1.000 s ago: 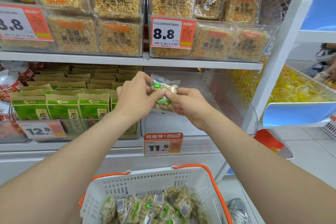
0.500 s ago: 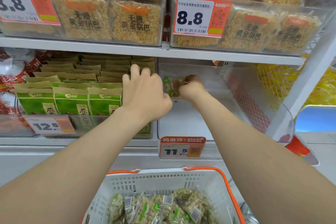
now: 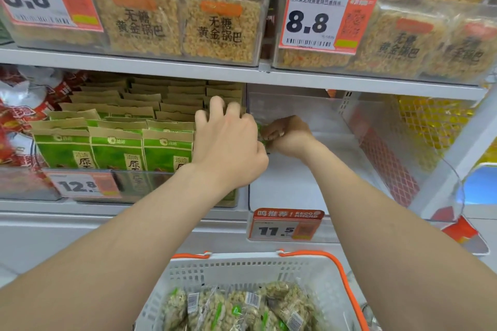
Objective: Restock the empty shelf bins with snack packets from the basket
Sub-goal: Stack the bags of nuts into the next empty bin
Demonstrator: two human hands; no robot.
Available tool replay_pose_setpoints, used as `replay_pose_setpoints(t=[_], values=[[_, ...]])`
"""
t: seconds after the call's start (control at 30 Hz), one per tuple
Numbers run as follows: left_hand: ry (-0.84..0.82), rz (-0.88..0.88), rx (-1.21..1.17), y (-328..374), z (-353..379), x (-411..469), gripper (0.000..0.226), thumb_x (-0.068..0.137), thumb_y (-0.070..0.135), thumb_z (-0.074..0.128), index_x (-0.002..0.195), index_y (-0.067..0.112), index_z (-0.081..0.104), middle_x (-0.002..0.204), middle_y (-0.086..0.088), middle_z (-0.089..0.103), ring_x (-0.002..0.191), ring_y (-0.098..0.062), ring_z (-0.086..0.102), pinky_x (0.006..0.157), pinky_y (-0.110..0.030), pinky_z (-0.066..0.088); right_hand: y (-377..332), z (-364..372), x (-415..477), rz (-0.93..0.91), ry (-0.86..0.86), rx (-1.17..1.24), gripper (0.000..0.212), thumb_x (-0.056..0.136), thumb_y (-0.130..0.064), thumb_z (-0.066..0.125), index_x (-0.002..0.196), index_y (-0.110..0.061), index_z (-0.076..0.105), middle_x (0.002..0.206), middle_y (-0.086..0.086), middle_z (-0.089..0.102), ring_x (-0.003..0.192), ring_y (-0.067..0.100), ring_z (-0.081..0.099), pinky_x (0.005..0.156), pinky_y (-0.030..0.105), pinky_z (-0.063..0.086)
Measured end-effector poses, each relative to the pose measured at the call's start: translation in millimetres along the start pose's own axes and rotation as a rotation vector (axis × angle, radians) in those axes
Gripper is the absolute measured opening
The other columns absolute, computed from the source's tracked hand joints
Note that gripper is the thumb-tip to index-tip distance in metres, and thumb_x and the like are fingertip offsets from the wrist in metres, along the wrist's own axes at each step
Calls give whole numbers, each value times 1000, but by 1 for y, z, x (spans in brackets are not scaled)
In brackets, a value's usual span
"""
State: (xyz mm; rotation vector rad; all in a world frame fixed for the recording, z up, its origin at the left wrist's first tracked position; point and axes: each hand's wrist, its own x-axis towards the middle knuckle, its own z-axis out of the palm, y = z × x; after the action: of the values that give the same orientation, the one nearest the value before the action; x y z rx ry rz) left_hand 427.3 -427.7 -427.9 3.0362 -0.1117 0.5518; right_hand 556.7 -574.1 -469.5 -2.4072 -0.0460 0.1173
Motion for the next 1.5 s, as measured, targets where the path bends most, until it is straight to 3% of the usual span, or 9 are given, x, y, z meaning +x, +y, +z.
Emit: replay_pose_setpoints(t=[0.27,0.47,0.63,0.83,0.97,1.13,1.3,1.43,1.5], values=[[52,13,-20,-5,8,1,45,100,47,39,106,15,70,126,-8,59,121,-33,40,95,-50,35,-2,-9,-25,-167,-138,-270,38,95,-12,61,131,-20,71,142,8,63,131,31,55,112,38,45],[77,50,-150,-7,2,-12,43,105,47,41,128,18,61,133,-7,52,124,-32,41,99,-49,36,-15,-21,-73,-224,145,-263,46,73,-19,43,103,-20,78,111,11,73,103,36,67,89,46,60],[192,31,-258,-3,-32,-42,21,92,37,62,100,21,51,106,-4,49,103,-30,44,84,-45,43,-27,-30,-140,-411,346,-218,37,80,-16,41,92,-23,75,90,1,76,87,29,68,75,43,59],[-333,-78,-247,-2,-47,-93,28,85,42,63,73,17,59,74,-4,62,76,-33,62,72,-40,57,-28,-28,-224,-618,187,-449,35,76,-25,40,84,-23,73,76,5,73,74,38,64,65,43,55],[-756,101,10,12,-20,-127,37,96,41,54,70,17,48,73,-3,52,66,-22,53,62,-33,44,-11,-8,-262,-583,-48,-644,27,88,-23,46,94,-23,73,83,4,70,80,33,64,63,36,48],[-1097,369,201,40,35,-179,30,101,26,47,74,15,50,78,-2,52,70,-23,52,79,-40,48,27,22,-293,-392,-279,-757,22,93,-18,54,109,-17,69,97,10,59,91,38,64,67,35,41],[-1269,623,235,70,87,-234,16,103,9,48,110,8,62,87,-3,55,71,-22,54,68,-38,49,54,41,-312,-231,-560,-850,15,97,-11,51,107,-15,60,117,10,62,90,32,61,67,36,44],[-1189,776,223,77,124,-261,59,99,-5,54,155,11,42,88,-1,53,69,-21,56,55,-31,46,56,39,-308,-155,-718,-831,35,94,-4,47,123,-12,63,111,8,61,90,27,65,64,35,48],[-1168,768,228,73,148,-274,70,96,-5,60,160,12,35,101,-7,61,81,-26,63,67,-38,56,55,39,-304,-175,-697,-814,30,94,-2,47,117,-12,63,111,10,62,87,27,65,65,35,51]])
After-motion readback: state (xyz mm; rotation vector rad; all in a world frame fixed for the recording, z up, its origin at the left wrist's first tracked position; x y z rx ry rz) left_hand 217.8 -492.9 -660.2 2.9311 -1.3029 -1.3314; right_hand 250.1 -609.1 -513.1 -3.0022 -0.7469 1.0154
